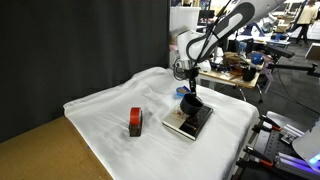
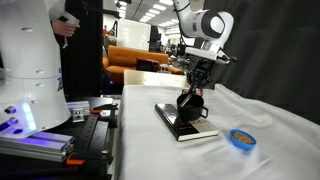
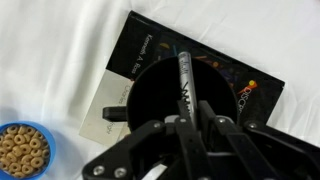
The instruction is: Move the marker from the cup to the table
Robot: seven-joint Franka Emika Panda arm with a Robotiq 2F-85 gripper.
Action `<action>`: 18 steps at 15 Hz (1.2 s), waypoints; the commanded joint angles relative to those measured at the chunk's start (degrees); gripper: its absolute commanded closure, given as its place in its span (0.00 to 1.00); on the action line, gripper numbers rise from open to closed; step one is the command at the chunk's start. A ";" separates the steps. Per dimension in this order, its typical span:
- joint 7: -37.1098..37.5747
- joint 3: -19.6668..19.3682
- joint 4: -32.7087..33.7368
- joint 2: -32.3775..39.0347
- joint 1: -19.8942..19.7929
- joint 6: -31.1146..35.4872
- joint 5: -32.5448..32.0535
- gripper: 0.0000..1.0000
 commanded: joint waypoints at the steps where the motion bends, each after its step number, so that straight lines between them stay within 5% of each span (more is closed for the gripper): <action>1: 0.11 0.30 0.21 -0.34 -0.33 -1.01 0.32 0.96; 18: -1.67 -0.66 13.67 8.76 -0.75 -1.01 -1.11 0.96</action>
